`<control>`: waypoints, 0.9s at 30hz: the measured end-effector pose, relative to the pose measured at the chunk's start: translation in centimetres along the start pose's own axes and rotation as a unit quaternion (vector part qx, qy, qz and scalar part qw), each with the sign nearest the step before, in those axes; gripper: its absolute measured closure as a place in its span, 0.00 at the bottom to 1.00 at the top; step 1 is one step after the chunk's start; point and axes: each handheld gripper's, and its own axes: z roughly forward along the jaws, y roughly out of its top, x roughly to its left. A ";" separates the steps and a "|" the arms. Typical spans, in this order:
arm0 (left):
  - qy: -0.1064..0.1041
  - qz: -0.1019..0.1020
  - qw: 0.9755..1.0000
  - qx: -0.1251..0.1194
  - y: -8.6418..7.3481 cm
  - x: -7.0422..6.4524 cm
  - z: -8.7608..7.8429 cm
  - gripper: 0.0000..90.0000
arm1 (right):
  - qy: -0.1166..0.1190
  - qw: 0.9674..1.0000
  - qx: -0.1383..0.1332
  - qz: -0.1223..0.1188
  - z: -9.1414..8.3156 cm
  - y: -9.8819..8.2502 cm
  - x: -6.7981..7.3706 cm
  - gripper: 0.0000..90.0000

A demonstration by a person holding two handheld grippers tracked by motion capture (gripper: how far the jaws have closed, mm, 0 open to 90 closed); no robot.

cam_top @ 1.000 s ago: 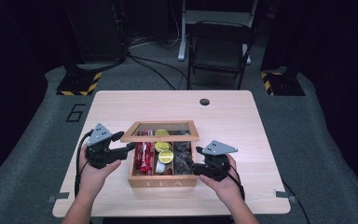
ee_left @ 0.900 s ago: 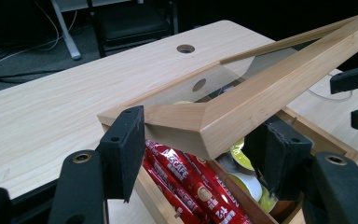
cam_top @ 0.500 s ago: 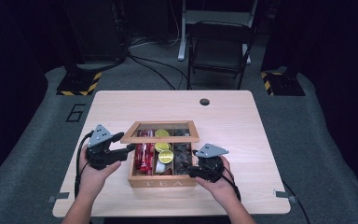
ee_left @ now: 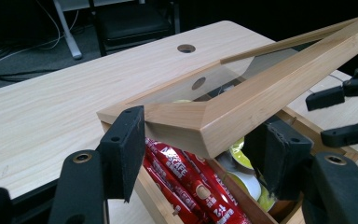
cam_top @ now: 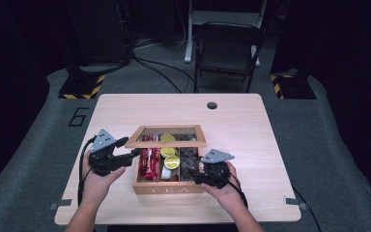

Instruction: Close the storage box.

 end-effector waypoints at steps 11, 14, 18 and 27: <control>0.001 0.000 1.000 -0.003 0.1 0.0 0.0 0.44 | 0.007 0.999 0.026 -0.040 1.7 -0.7 1.4 0.56; -0.001 0.001 1.000 -0.001 0.1 0.1 0.0 0.44 | 0.009 0.999 0.029 -0.044 2.0 -0.7 1.5 0.56; -0.001 0.001 1.000 -0.001 0.2 0.1 0.0 0.44 | 0.011 0.998 0.038 -0.047 2.4 -0.8 1.6 0.56; 0.001 0.002 1.000 -0.001 0.1 0.0 0.0 0.44 | 0.011 0.997 0.064 -0.052 3.5 -1.0 1.6 0.67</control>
